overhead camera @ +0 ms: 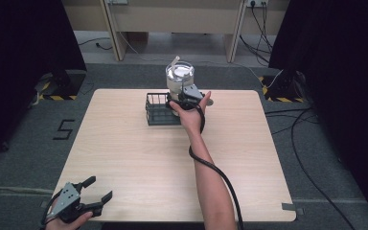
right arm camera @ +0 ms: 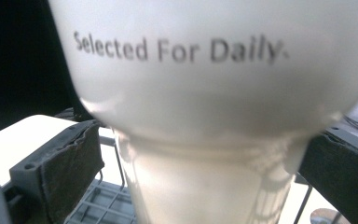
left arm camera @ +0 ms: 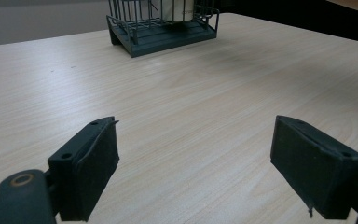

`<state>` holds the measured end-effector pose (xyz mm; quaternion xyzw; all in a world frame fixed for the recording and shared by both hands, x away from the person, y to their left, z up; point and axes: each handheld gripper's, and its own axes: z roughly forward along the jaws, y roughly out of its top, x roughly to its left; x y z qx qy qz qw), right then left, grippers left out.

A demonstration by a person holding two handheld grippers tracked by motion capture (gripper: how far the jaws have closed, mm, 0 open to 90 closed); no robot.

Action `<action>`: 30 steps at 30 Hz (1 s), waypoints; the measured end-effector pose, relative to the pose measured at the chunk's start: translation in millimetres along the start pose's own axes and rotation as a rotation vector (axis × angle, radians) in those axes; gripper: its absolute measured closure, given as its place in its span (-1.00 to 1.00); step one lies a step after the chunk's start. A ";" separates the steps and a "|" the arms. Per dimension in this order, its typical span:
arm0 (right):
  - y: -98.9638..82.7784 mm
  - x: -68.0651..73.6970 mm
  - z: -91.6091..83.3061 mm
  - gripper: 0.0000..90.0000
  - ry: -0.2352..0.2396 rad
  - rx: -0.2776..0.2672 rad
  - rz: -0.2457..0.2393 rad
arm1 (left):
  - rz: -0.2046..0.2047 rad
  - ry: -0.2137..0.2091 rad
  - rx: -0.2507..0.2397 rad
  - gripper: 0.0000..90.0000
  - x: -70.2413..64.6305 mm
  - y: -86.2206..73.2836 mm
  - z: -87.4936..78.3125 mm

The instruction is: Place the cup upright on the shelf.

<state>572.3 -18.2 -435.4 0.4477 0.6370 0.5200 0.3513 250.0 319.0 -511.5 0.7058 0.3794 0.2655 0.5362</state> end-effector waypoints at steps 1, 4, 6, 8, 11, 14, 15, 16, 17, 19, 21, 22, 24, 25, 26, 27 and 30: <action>0.0 0.0 0.0 -0.98 0.000 0.000 0.000 | 0.000 0.000 0.000 -0.68 0.0 0.0 0.0; -0.8 -0.6 -6.7 -0.95 -0.004 0.007 -0.006 | 0.001 0.005 0.001 -0.68 0.8 -0.2 -0.9; -0.2 -1.7 -11.3 -0.94 0.001 0.006 -0.001 | -0.001 0.007 -0.001 -0.68 1.1 -0.3 -0.8; -0.1 -2.9 -15.2 -0.94 0.004 0.006 -0.003 | -0.001 0.008 0.000 -0.68 1.2 -0.3 -0.7; -0.9 -3.9 -19.0 -0.93 0.007 0.009 -0.001 | 0.000 0.009 0.000 -0.68 1.2 -0.3 -0.5; -3.1 -4.9 -24.4 -0.92 0.013 0.014 -0.006 | 0.001 0.009 0.000 -0.68 1.0 -0.3 -0.4; -5.3 -6.0 -29.2 -0.89 0.023 0.019 -0.002 | 0.000 0.010 -0.001 -0.68 0.8 -0.3 -0.3; -5.3 -6.0 -29.2 -0.89 0.023 0.019 -0.002 | 0.001 0.011 -0.001 -0.68 0.7 -0.3 -0.2; -7.1 -7.2 -33.5 -0.88 0.028 0.024 -0.001 | 0.003 0.011 0.002 -0.68 0.7 -0.3 -0.3; -8.5 -8.4 -38.2 -0.87 0.033 0.023 0.001 | 0.003 0.011 0.002 -0.68 0.5 -0.4 -0.1; -10.0 -9.3 -42.9 -0.88 0.039 0.023 -0.004 | 0.004 0.011 0.003 -0.68 0.5 -0.4 -0.1; -10.0 -9.3 -42.9 -0.88 0.039 0.023 -0.004 | 0.004 0.011 0.003 -0.68 0.5 -0.4 -0.1; -11.4 -9.8 -47.7 -0.88 0.043 0.023 -0.003 | 0.004 0.011 0.003 -0.68 0.3 -0.4 0.0; -12.2 -10.4 -52.6 -0.87 0.045 0.024 -0.008 | 0.005 0.011 0.004 -0.68 0.3 -0.4 -0.1; -12.3 -10.6 -54.5 -0.87 0.047 0.023 -0.009 | 0.005 0.011 0.003 -0.68 0.2 -0.4 0.0; -12.2 -11.1 -57.7 -0.87 0.051 0.023 -0.011 | 0.005 0.012 0.005 -0.68 0.1 -0.5 0.0; -11.7 -11.8 -62.4 -0.87 0.049 0.021 -0.022 | 0.007 0.013 0.006 -0.68 0.1 -0.6 0.1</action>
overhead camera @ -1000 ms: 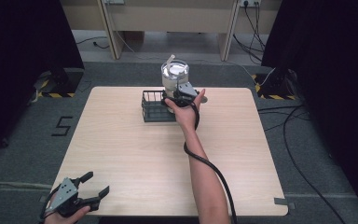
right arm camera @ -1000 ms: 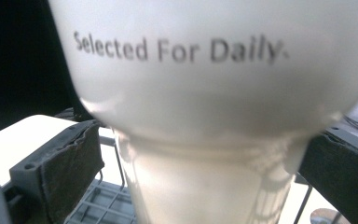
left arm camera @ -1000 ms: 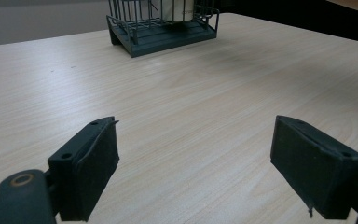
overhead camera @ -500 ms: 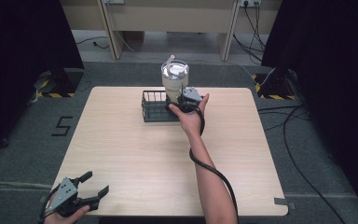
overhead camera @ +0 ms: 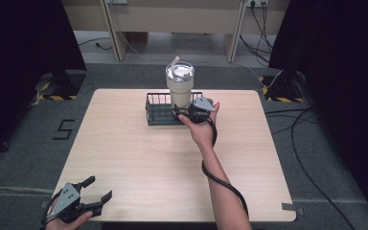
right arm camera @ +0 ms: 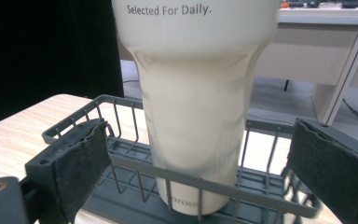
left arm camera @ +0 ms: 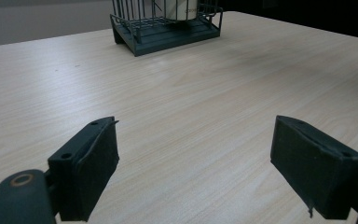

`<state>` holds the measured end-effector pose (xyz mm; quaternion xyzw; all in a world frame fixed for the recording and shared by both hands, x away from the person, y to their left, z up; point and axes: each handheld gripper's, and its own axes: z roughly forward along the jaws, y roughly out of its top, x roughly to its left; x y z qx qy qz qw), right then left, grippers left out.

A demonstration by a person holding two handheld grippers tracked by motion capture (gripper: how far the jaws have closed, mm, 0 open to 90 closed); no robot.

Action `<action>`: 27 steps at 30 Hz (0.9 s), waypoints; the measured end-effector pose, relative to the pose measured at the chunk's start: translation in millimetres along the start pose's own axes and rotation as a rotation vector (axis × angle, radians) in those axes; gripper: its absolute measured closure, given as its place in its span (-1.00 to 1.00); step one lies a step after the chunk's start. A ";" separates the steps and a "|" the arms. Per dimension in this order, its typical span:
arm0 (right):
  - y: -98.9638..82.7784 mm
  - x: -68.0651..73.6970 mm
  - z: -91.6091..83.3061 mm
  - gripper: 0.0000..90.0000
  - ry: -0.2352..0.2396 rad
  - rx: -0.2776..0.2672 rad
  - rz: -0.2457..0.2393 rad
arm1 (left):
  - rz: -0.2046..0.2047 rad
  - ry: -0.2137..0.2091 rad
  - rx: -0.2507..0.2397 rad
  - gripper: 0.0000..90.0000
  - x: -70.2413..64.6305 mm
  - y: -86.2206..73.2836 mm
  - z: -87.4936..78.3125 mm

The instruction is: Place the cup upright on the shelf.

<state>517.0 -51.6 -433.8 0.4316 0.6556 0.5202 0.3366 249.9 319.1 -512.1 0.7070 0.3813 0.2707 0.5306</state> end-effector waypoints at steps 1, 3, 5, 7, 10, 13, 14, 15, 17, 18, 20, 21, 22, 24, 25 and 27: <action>0.3 -0.5 -3.5 -0.87 -0.002 -0.002 -0.011 | 0.000 0.000 0.000 -0.68 0.0 -0.1 -0.1; 0.8 -1.9 -8.8 -0.87 0.002 -0.002 -0.011 | 0.001 0.000 0.001 -0.68 0.0 -0.1 0.0; 0.7 -5.1 -15.1 -0.86 0.003 -0.004 -0.005 | 0.000 0.000 0.001 -0.68 0.0 0.1 1.1; -0.1 -7.8 -19.9 -0.86 0.002 -0.003 0.002 | 0.001 -0.002 0.003 -0.68 -0.1 0.2 1.8; -1.7 -11.1 -25.6 -0.85 0.001 -0.003 0.003 | 0.003 -0.001 0.004 -0.68 -0.1 0.2 2.3; -2.5 -13.9 -32.3 -0.84 0.002 0.000 0.002 | 0.003 -0.001 0.003 -0.68 0.2 0.3 2.8; -2.8 -14.9 -34.8 -0.84 0.004 0.000 0.003 | 0.002 0.000 0.002 -0.68 0.2 0.2 3.0; -2.8 -14.9 -34.8 -0.84 0.004 0.000 0.003 | 0.002 0.000 0.002 -0.68 0.2 0.2 3.0; -3.8 -17.9 -42.1 -0.84 0.006 -0.003 0.010 | 0.003 0.000 0.002 -0.68 0.2 0.3 3.2; -4.8 -19.2 -45.4 -0.84 0.006 -0.004 0.012 | 0.005 -0.004 0.002 -0.68 0.0 0.5 3.5; -7.0 -21.0 -50.0 -0.83 0.010 0.000 0.016 | 0.007 -0.005 0.003 -0.68 0.0 0.5 3.7; -8.9 -22.5 -53.2 -0.83 0.011 0.002 0.015 | 0.007 -0.006 0.003 -0.68 -0.2 0.6 4.0; -8.9 -22.5 -53.2 -0.83 0.011 0.002 0.015 | 0.006 -0.007 0.002 -0.68 -0.5 0.6 4.3; -13.7 -25.7 -62.0 -0.82 0.012 0.012 0.009 | 0.006 -0.006 0.004 -0.68 -0.6 0.8 4.8; -15.3 -27.1 -65.1 -0.82 0.011 0.014 0.008 | 0.008 -0.005 0.004 -0.68 -0.6 0.8 4.8; -16.8 -28.7 -68.3 -0.82 0.012 0.015 0.009 | 0.007 -0.004 0.004 -0.68 -0.6 0.8 4.8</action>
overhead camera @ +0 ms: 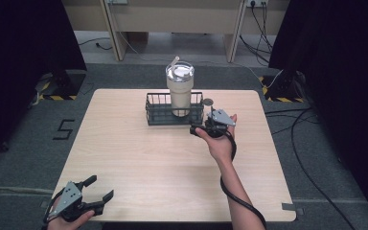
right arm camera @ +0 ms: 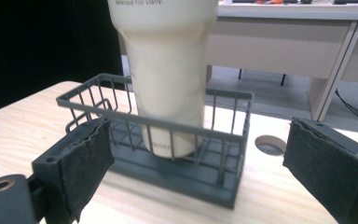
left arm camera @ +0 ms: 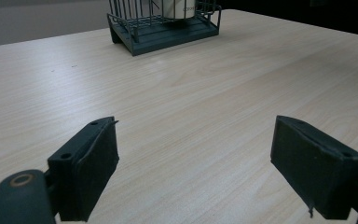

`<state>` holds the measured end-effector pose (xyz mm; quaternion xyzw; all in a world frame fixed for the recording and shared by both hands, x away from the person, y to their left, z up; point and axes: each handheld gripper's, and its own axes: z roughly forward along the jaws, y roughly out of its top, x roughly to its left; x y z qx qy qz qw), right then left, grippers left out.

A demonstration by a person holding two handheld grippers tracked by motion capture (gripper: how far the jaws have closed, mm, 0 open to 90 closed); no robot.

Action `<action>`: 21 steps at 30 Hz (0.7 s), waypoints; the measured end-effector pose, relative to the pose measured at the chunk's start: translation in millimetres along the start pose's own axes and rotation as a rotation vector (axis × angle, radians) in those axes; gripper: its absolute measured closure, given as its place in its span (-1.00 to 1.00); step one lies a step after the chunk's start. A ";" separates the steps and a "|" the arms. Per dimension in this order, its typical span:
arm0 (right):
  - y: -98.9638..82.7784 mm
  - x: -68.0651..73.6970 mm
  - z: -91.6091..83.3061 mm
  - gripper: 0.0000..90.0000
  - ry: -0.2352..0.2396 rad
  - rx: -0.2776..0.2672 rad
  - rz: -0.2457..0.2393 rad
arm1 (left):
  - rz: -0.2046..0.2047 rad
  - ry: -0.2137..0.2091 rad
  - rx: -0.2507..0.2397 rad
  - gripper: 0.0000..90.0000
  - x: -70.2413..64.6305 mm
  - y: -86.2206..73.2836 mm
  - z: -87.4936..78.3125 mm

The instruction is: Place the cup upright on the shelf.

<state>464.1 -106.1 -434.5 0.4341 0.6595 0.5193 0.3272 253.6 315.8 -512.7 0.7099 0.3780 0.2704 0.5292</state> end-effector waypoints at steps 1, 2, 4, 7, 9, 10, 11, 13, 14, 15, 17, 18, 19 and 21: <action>-2.9 -3.5 -6.0 -0.81 -0.002 0.003 0.000 | 0.001 0.000 0.002 -0.68 0.1 0.0 0.1; -2.9 -3.5 -6.0 -0.81 -0.002 0.003 0.000 | 0.001 0.000 0.002 -0.68 0.1 0.0 0.1; -6.4 -9.8 -15.3 -0.79 -0.011 0.002 0.005 | 0.003 0.002 0.005 -0.68 -0.3 -0.1 0.3; -10.1 -15.5 -24.6 -0.79 -0.012 0.004 0.020 | 0.004 0.003 0.007 -0.68 -0.5 -0.1 0.7; -11.5 -17.7 -27.4 -0.79 -0.019 0.005 0.013 | 0.004 0.004 0.007 -0.68 -0.6 -0.1 0.8; -14.6 -21.2 -32.6 -0.78 -0.024 0.010 0.015 | 0.003 0.004 0.006 -0.68 -0.6 -0.1 0.9; -16.0 -23.0 -35.3 -0.78 -0.025 0.012 0.018 | 0.003 0.004 0.006 -0.68 -0.6 -0.2 0.9; -18.6 -25.9 -40.7 -0.78 -0.031 0.013 0.018 | 0.002 0.007 0.005 -0.68 -0.9 -0.1 0.8; -20.0 -27.3 -43.5 -0.78 -0.034 0.012 0.013 | 0.002 0.008 0.004 -0.68 -1.0 -0.1 0.8; -20.0 -27.3 -43.5 -0.78 -0.034 0.012 0.013 | 0.002 0.008 0.004 -0.68 -1.0 -0.1 0.8; -25.6 -29.2 -51.7 -0.77 -0.035 0.016 0.016 | 0.004 0.006 0.006 -0.68 -1.4 -0.1 0.9; -25.6 -29.2 -51.7 -0.77 -0.035 0.016 0.016 | 0.004 0.006 0.006 -0.68 -1.4 -0.1 0.9; -29.9 -30.8 -57.0 -0.77 -0.038 0.020 0.021 | 0.005 0.006 0.006 -0.68 -1.7 0.0 0.9; -34.1 -32.8 -62.5 -0.76 -0.040 0.018 0.026 | 0.006 0.007 0.006 -0.68 -1.7 0.1 0.8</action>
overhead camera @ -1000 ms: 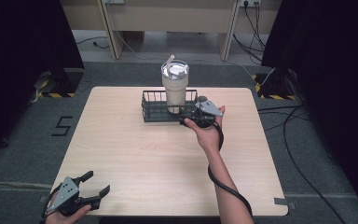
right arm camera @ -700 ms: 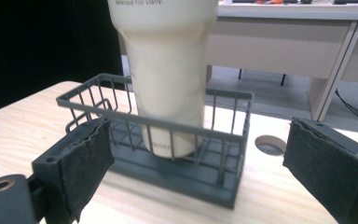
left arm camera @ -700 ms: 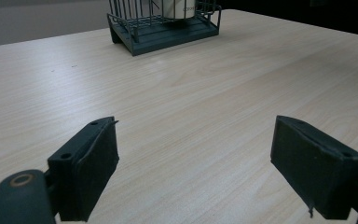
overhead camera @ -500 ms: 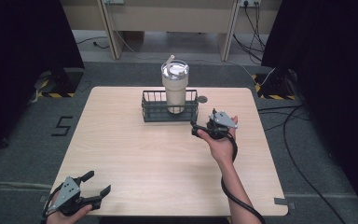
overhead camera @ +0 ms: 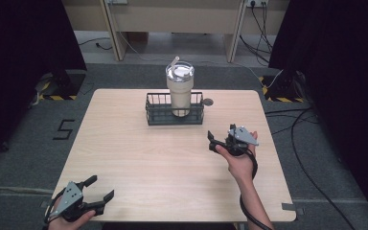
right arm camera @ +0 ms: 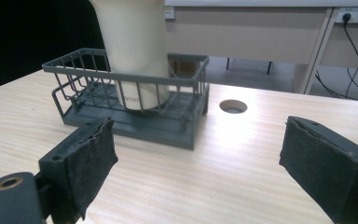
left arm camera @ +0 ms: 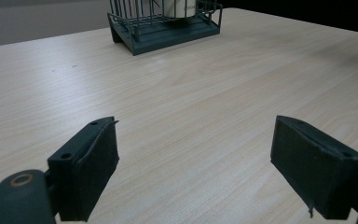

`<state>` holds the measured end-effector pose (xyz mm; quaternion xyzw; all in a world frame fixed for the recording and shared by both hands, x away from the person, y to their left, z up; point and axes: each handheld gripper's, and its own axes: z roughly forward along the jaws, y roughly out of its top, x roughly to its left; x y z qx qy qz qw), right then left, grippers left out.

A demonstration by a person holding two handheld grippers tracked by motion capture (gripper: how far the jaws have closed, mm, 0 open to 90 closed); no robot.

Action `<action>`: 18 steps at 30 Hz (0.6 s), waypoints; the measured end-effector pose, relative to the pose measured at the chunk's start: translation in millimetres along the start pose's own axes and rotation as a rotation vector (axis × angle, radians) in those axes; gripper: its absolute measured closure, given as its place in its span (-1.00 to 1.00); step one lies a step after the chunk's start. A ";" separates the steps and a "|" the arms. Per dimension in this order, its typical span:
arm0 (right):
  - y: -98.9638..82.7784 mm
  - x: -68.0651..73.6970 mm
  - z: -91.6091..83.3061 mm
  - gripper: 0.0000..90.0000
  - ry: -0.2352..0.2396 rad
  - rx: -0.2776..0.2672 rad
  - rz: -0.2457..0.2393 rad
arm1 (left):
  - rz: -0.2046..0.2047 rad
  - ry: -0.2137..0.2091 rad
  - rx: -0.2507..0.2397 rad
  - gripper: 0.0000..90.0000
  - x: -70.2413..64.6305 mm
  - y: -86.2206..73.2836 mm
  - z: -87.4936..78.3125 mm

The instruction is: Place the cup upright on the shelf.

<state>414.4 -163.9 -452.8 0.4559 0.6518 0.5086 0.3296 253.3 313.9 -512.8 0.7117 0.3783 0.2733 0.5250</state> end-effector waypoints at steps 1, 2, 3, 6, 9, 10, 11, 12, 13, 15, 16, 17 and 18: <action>-2.1 -0.9 -3.3 -0.76 -0.004 -0.002 0.006 | 0.000 0.002 -0.002 -0.68 0.1 -0.1 -0.3; -4.3 -1.7 -6.6 -0.76 -0.005 -0.003 0.012 | 0.000 0.002 -0.002 -0.68 0.1 -0.1 -0.3; -6.6 -2.3 -10.0 -0.75 -0.007 -0.004 0.017 | 0.000 0.004 -0.001 -0.68 0.2 -0.1 -0.6; -13.1 -3.9 -19.5 -0.75 -0.010 0.000 0.018 | 0.002 0.002 -0.001 -0.68 -0.4 0.0 0.0; -17.5 -5.6 -27.1 -0.75 -0.014 0.002 0.020 | 0.003 0.002 -0.001 -0.68 -1.0 0.1 0.2; -20.5 -7.7 -33.2 -0.74 -0.020 -0.002 0.021 | 0.005 0.004 -0.001 -0.68 -1.2 0.2 0.3; -20.5 -7.7 -33.2 -0.74 -0.020 -0.002 0.021 | 0.005 0.004 -0.001 -0.68 -1.2 0.2 0.3; -23.2 -9.0 -38.6 -0.74 -0.023 -0.002 0.028 | 0.005 0.004 -0.001 -0.68 -1.2 0.2 0.2; -23.2 -9.0 -38.6 -0.74 -0.023 -0.002 0.028 | 0.005 0.004 -0.002 -0.68 -1.1 0.2 0.1; -27.6 -9.7 -44.5 -0.70 -0.022 0.002 0.031 | 0.005 0.005 -0.002 -0.68 -1.0 0.2 -0.1; -28.5 -9.2 -45.5 -0.68 -0.019 0.003 0.040 | 0.008 0.006 -0.004 -0.68 -1.0 0.8 -0.8; -28.5 -9.2 -45.5 -0.68 -0.019 0.003 0.040 | 0.008 0.006 -0.004 -0.68 -1.0 0.8 -0.8; -29.8 -8.4 -46.3 -0.68 -0.017 0.003 0.045 | 0.007 0.007 -0.008 -0.68 -0.9 1.2 -1.0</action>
